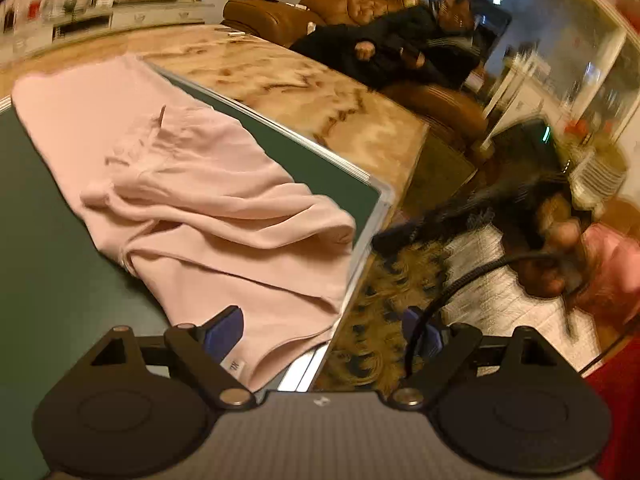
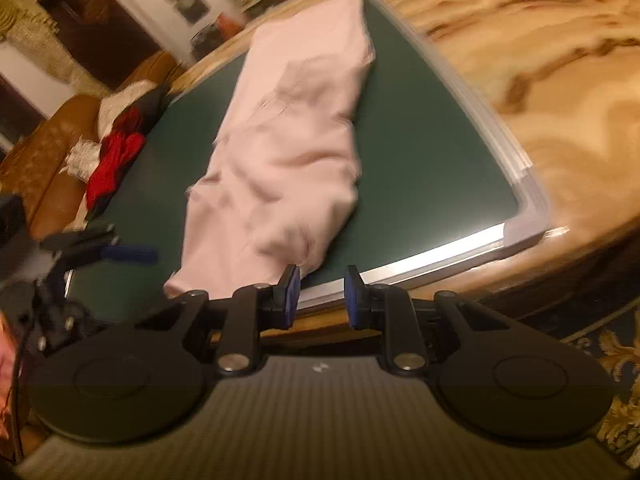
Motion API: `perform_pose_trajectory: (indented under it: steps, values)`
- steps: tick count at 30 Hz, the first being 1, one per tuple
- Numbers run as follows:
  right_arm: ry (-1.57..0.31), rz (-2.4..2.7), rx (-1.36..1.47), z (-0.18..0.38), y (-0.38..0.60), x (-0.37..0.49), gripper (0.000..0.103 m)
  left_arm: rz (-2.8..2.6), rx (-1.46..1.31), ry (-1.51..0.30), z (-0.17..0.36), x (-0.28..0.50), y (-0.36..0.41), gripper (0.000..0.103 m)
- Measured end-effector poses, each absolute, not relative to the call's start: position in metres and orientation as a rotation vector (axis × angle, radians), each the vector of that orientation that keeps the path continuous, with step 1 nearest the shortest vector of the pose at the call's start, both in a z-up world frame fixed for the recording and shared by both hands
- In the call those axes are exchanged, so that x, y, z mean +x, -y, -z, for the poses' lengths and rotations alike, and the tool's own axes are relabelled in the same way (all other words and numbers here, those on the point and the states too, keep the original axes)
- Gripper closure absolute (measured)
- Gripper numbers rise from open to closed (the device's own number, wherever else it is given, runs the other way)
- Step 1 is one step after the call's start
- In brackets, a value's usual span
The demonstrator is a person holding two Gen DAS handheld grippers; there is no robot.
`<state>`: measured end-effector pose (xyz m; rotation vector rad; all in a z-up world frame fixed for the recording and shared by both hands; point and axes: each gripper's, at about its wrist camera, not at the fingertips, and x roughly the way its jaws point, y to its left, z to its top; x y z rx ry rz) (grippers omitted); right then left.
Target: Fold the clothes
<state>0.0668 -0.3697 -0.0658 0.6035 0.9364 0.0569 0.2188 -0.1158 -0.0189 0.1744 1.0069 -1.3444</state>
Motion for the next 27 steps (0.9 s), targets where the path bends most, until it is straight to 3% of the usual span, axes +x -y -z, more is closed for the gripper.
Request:
perform_pose_trajectory:
  steps: [7,17,21,27]
  values:
    - [-0.983,-0.149,0.528,0.067,0.366,0.07,0.075,1.425,0.203,-1.055,0.015,0.22,0.102,0.009]
    - [-0.942,-0.091,0.495,0.054,0.389,0.068,0.075,1.115,0.183,-0.916,0.018,0.247,0.098,0.009]
    - [-0.952,-0.098,0.556,0.067,0.374,0.069,0.075,0.928,0.227,-0.9,0.032,0.271,0.11,0.024]
    - [-0.934,-0.068,0.609,0.077,0.348,0.071,0.075,0.907,0.352,-0.887,0.043,0.278,0.136,0.03]
